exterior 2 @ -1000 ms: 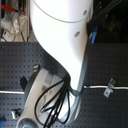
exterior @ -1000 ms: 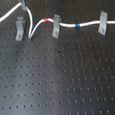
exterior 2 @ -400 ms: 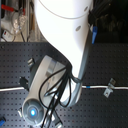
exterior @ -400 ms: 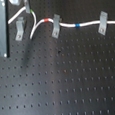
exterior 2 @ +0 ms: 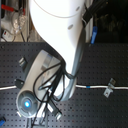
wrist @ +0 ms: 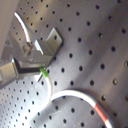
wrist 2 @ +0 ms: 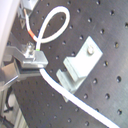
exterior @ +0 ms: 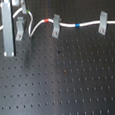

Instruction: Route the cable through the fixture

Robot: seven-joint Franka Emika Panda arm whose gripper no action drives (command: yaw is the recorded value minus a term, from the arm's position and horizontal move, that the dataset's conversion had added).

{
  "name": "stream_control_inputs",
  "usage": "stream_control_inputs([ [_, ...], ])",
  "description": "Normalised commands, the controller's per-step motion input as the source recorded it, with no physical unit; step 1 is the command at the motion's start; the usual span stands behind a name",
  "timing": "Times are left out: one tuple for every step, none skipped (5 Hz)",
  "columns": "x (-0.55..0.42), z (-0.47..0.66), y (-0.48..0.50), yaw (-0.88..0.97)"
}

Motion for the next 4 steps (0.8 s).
stream_control_inputs([
  [-0.239,0.19,0.009,-0.71],
  [-0.220,0.18,0.132,-0.70],
  [-0.234,0.12,0.260,-0.67],
  [-0.028,0.05,0.109,0.00],
])
